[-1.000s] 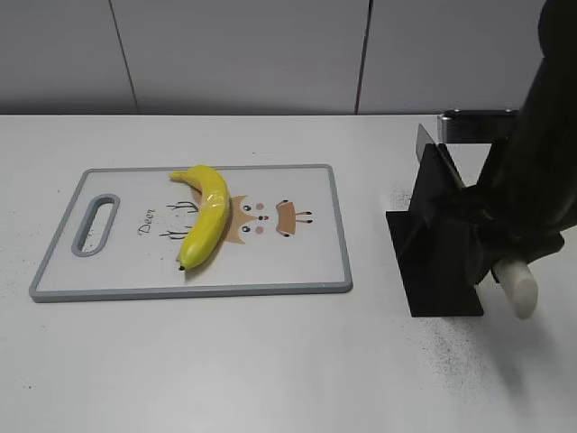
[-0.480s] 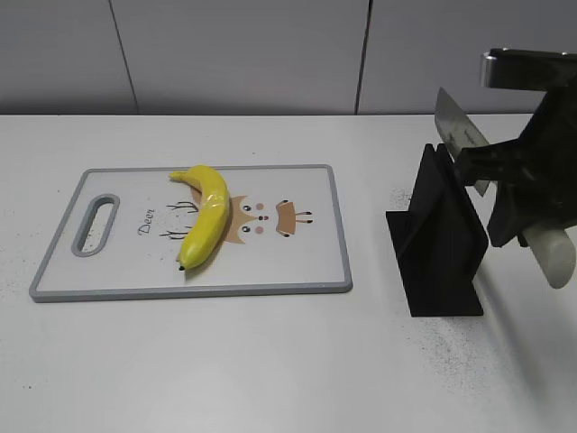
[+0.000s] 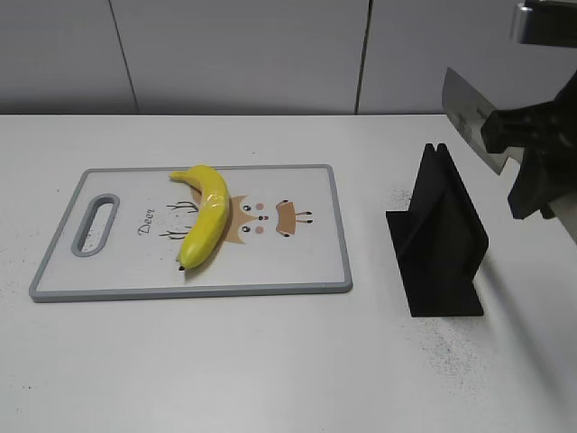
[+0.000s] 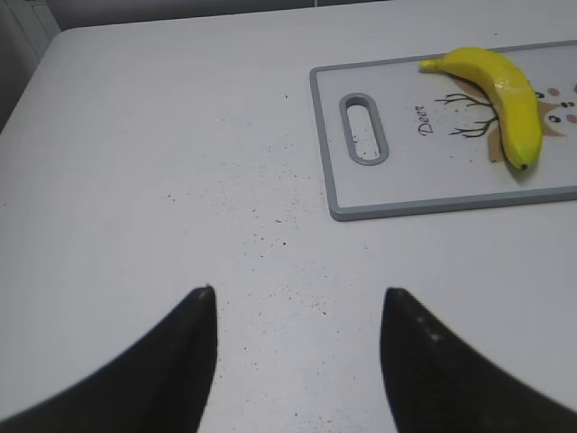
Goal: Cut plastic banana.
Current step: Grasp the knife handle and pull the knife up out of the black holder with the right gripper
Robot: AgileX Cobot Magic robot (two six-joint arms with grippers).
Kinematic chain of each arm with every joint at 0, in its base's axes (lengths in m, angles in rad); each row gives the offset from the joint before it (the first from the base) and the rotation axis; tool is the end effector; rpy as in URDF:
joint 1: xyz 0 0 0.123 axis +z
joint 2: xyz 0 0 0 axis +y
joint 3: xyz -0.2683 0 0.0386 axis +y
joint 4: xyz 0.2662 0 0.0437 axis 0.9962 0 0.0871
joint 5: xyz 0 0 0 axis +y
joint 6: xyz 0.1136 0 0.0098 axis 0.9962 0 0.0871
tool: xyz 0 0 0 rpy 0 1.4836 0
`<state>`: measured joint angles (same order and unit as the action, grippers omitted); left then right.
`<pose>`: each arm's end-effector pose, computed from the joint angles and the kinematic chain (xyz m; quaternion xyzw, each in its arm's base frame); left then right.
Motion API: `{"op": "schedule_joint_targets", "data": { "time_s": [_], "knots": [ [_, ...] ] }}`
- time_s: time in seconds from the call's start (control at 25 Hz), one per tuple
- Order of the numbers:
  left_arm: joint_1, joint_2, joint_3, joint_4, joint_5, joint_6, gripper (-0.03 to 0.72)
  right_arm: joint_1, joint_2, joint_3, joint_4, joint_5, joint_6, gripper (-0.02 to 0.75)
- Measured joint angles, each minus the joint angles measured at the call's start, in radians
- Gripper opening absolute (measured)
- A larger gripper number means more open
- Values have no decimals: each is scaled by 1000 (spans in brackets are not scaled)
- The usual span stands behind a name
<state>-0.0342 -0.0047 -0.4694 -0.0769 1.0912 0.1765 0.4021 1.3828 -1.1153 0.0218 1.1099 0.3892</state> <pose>0.0463 -0.0094 0.2633 0.0927 0.8620 -0.0030 0.4984 0.2637 0.1146 0.2560 -0.0030 0.9901 0.0634 0.1250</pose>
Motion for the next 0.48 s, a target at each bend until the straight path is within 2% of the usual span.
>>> {"op": "schedule_joint_targets", "data": {
  "time_s": [0.28, 0.48],
  "knots": [
    [0, 9, -9, 0, -6, 4, 542, 0, 24, -157, -10, 29, -134, 161],
    [0, 121, -53, 0, -51, 21, 542, 0, 112, -284, -14, 61, -227, 161]
  ]
}}
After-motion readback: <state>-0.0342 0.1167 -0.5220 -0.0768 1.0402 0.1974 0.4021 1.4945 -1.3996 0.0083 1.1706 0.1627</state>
